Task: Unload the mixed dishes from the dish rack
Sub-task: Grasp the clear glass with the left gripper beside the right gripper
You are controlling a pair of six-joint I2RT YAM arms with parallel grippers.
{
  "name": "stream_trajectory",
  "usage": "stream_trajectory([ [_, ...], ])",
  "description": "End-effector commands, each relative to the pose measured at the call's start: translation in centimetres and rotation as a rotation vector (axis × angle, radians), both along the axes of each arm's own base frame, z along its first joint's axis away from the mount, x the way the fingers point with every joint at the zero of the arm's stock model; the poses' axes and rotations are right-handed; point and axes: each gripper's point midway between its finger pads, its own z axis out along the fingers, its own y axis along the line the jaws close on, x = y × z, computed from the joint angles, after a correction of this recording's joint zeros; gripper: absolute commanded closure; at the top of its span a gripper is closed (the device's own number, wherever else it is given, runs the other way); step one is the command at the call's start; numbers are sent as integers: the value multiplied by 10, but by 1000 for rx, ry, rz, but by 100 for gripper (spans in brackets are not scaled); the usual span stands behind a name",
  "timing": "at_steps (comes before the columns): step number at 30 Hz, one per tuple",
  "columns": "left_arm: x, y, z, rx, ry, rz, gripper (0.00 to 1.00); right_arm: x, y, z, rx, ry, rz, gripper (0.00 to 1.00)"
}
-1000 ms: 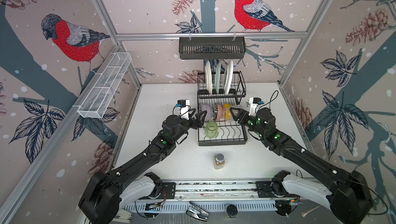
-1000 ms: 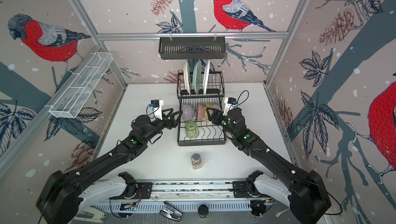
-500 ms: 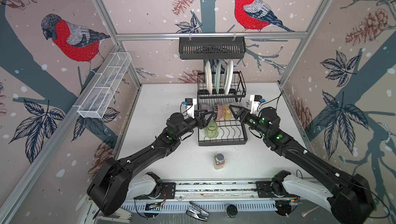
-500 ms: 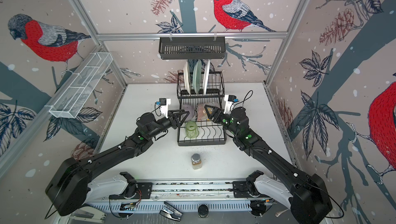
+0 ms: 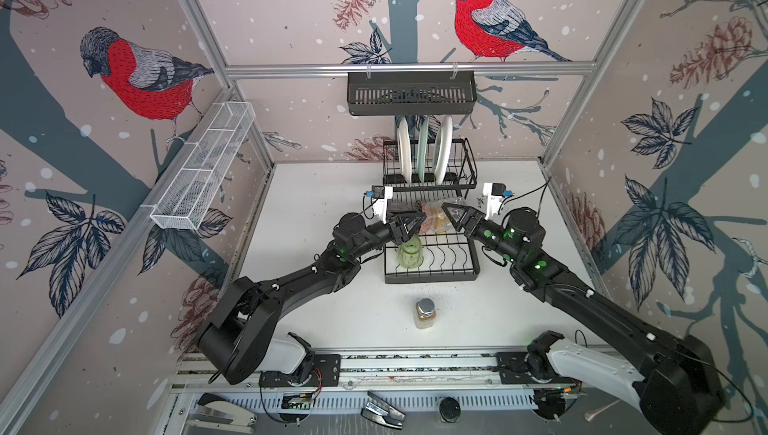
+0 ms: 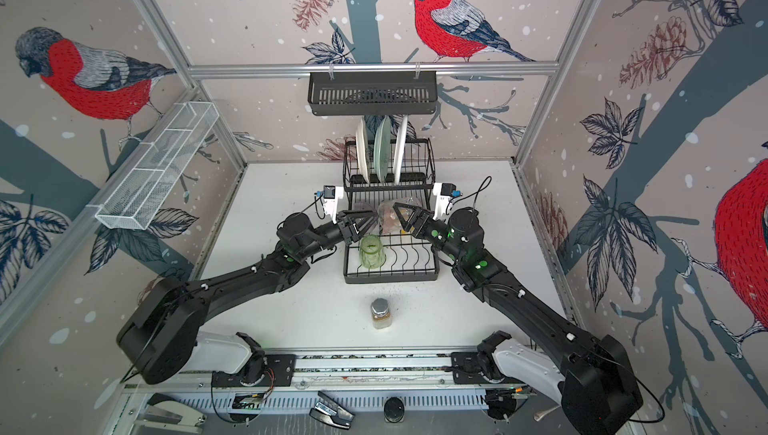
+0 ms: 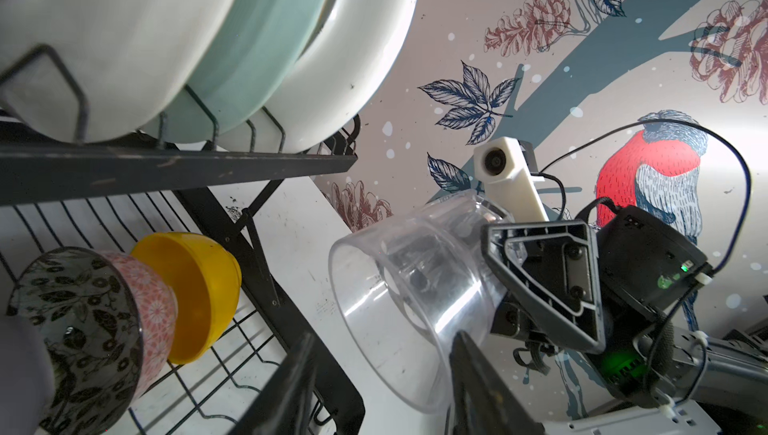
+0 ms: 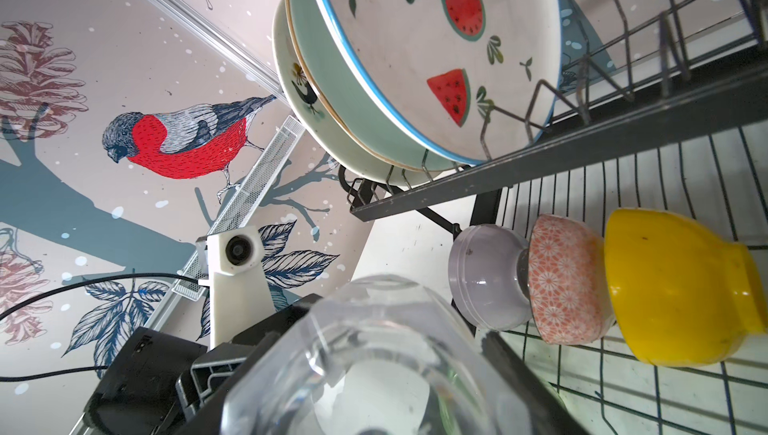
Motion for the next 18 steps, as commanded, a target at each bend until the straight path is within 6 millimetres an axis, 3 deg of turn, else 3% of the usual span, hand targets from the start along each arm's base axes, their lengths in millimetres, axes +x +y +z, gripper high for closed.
stream_trajectory([
  [1,-8,-7,24,-68,-72,-57,49,-4,4,20,72,-52,41,39],
  [16,-8,-22,26,-74,-77,-99,71,-6,13,18,133,-32,97,39],
  [18,-7,-22,26,-75,-81,-98,87,-8,15,19,146,-40,115,40],
])
